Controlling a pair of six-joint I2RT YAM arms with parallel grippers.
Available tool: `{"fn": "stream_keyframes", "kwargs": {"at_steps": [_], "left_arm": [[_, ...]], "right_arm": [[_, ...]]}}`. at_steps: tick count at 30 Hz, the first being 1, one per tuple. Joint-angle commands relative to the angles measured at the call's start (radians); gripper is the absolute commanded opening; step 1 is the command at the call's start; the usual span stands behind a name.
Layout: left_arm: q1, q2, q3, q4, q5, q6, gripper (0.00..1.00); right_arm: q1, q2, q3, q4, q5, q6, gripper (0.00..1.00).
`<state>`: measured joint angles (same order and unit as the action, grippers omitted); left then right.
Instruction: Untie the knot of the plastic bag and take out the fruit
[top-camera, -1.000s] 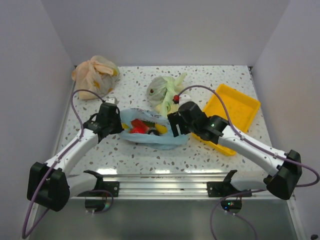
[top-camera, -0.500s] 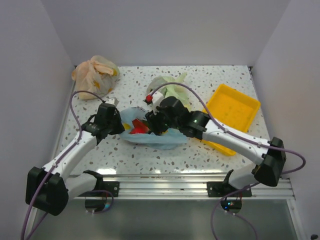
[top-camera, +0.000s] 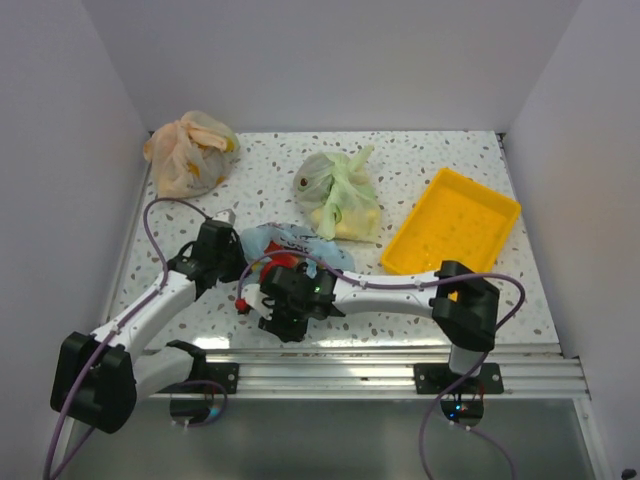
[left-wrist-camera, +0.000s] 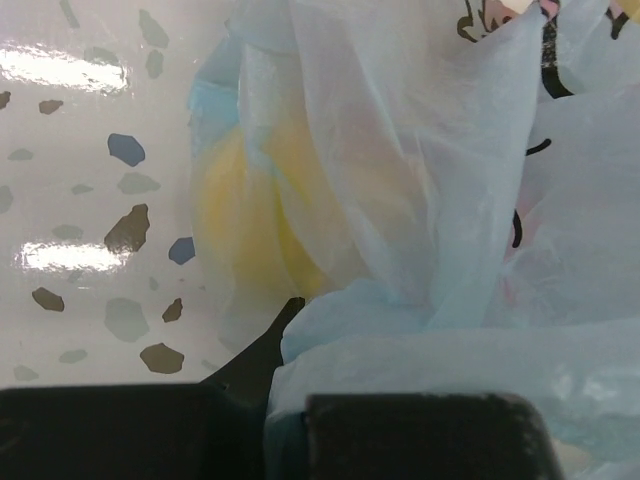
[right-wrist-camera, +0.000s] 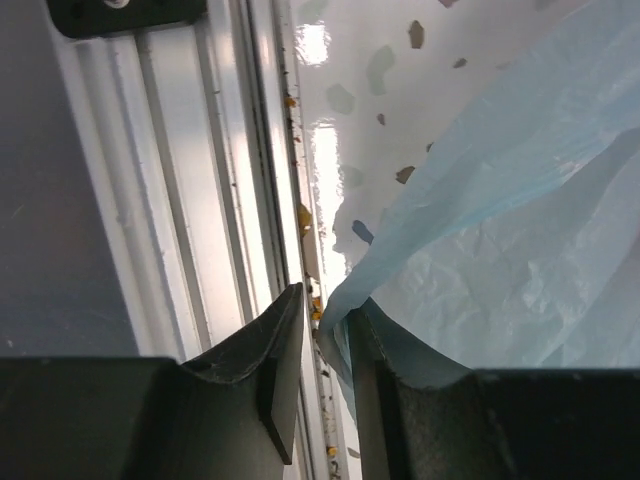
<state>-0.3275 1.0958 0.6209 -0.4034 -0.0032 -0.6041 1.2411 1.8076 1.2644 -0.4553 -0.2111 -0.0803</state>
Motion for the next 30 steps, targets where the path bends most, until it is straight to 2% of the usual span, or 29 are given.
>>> {"fn": "stream_keyframes", "kwargs": {"at_steps": [1, 4, 5, 10, 15, 20, 27, 30], "left_arm": [[0.007, 0.004, -0.021, 0.078, 0.029, -0.033, 0.00], [0.007, 0.006, -0.026, 0.074, 0.028, -0.019, 0.00], [0.007, 0.006, -0.027, 0.071, 0.026, -0.010, 0.00], [0.007, 0.003, -0.029, 0.067, 0.026, 0.023, 0.00], [0.007, -0.016, -0.030, 0.054, 0.028, 0.041, 0.00], [0.007, -0.030, -0.038, 0.043, 0.029, 0.047, 0.00], [0.007, -0.050, -0.053, 0.044, 0.057, 0.033, 0.00], [0.005, -0.051, -0.056, 0.043, 0.060, 0.033, 0.00]], "right_arm": [[0.001, -0.039, 0.026, -0.045, -0.087, -0.052, 0.28], [-0.002, -0.099, 0.036, -0.031, -0.031, -0.044, 0.32], [-0.002, -0.109, 0.042, -0.029, -0.007, -0.041, 0.39], [-0.015, -0.149, 0.072, 0.021, 0.195, -0.019, 0.56], [-0.060, -0.111, 0.079, 0.087, 0.275, 0.031, 0.67], [-0.089, -0.005, 0.121, 0.145, 0.346, 0.072, 0.80], [-0.132, 0.081, 0.122, 0.251, 0.409, 0.183, 0.82], [-0.141, 0.114, 0.116, 0.271, 0.398, 0.206, 0.87]]}}
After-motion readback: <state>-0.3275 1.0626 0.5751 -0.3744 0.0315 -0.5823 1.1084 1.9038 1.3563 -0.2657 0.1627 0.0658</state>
